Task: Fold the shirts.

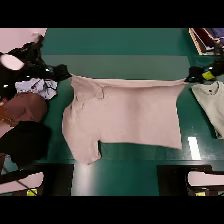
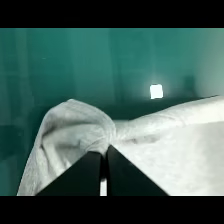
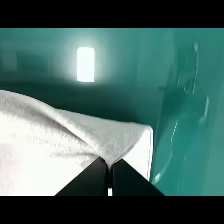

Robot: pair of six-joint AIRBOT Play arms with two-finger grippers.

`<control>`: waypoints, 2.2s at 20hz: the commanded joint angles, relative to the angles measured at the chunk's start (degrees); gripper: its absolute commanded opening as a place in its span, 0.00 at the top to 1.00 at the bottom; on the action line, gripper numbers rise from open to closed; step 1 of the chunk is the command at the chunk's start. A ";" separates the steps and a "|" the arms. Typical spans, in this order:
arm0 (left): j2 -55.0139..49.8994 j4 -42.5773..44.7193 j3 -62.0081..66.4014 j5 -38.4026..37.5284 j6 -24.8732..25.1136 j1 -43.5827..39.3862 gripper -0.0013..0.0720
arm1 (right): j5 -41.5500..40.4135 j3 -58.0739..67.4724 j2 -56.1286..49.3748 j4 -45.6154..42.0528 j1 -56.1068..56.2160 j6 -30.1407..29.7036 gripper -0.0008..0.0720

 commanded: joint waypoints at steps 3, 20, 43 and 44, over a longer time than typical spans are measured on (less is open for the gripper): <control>-12.87 -2.40 8.70 8.04 6.01 0.04 0.95 | -8.37 10.60 -11.37 0.11 0.79 0.20 0.97; -15.91 10.91 5.90 -10.36 3.74 0.17 0.73 | -6.34 -12.26 -4.92 1.49 0.87 -0.42 0.96; 22.69 -4.28 -48.92 -13.16 1.22 8.33 0.35 | -3.37 -26.99 23.47 6.73 -4.35 -2.05 0.46; 22.69 -5.49 -48.92 -11.61 1.49 8.33 0.35 | -3.04 -26.99 24.06 6.73 -4.35 -2.05 0.46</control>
